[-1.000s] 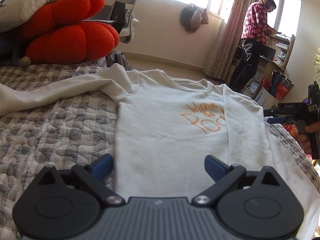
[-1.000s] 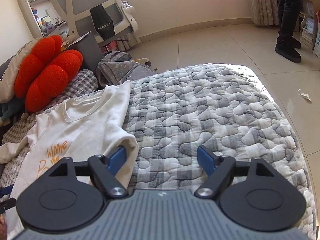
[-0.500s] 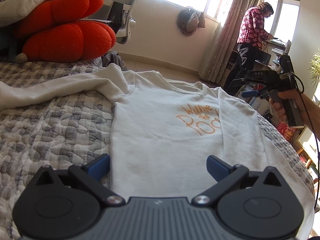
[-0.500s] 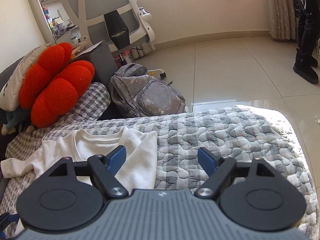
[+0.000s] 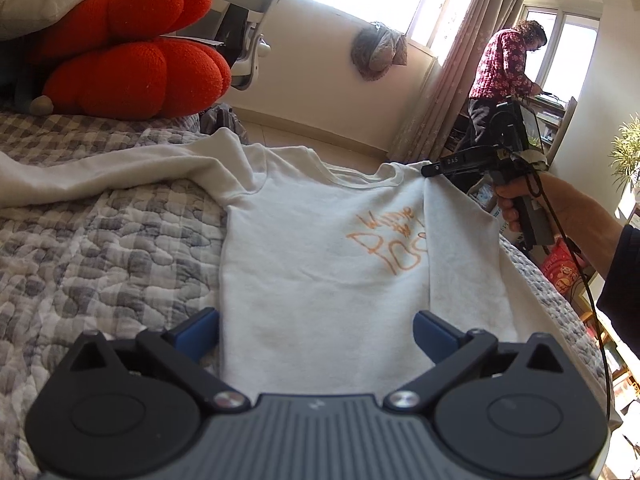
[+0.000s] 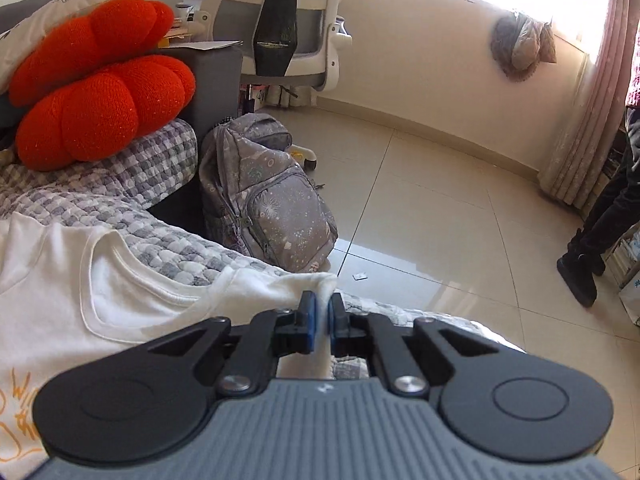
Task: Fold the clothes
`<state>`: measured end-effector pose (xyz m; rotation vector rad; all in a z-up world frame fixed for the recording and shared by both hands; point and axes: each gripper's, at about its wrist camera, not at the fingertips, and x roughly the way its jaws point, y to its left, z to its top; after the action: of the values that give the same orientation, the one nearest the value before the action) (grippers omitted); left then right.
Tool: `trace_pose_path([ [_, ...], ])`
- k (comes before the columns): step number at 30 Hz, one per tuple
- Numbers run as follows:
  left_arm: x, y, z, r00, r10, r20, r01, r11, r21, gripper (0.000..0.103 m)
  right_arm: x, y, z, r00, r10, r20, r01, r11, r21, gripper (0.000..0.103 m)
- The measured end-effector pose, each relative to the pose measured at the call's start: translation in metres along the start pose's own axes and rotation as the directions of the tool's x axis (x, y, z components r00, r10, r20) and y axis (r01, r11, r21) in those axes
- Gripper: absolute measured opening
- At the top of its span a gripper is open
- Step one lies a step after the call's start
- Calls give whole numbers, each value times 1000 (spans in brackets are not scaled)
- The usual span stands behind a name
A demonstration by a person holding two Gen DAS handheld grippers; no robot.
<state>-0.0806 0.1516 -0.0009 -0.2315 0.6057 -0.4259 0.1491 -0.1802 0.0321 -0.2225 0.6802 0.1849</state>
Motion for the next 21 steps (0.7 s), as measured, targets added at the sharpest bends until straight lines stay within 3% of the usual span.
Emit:
trace_pose_path([
  [2, -1, -2, 0, 1000, 10, 0, -10, 1000, 6, 102, 18, 9, -12, 997, -44, -59, 39, 997, -72, 7],
  [3, -1, -3, 0, 1000, 17, 0, -17, 1000, 11, 102, 17, 9, -15, 998, -55, -34, 53, 997, -62, 8],
  [5, -4, -3, 1, 999, 40, -2, -40, 999, 15, 102, 9, 0, -14, 998, -67, -19, 67, 998, 21, 21],
  [6, -7, -3, 2, 999, 51, -1, -51, 999, 14, 102, 0, -4, -12, 996, -88, 4, 87, 995, 46, 36],
  [8, -14, 0, 5, 997, 73, 3, -73, 997, 10, 102, -25, -10, -15, 992, -104, 71, 99, 992, 75, 39],
  [10, -23, 5, 6, 997, 79, 6, -79, 997, -21, 102, -54, -16, -22, 993, -43, 115, 26, 989, 144, 42],
  [14, -43, 14, 1, 998, 64, -2, -64, 994, -91, 102, -76, -32, -57, 993, 78, 92, -99, 962, 256, 42],
  [18, -50, 9, -4, 997, 73, -12, -73, 995, -69, 102, -73, -40, -91, 987, 151, 63, -163, 922, 350, 42],
  [19, -51, 8, -4, 997, 73, -16, -74, 995, -69, 102, -70, -38, -95, 988, 145, 57, -156, 921, 357, 31],
  [20, -53, 7, -3, 997, 74, -18, -75, 995, -69, 102, -67, -37, -99, 989, 140, 51, -148, 920, 363, 28],
  [21, -55, 6, -2, 997, 75, -18, -76, 995, -68, 102, -70, -33, -99, 984, 164, 65, -176, 922, 345, 10],
])
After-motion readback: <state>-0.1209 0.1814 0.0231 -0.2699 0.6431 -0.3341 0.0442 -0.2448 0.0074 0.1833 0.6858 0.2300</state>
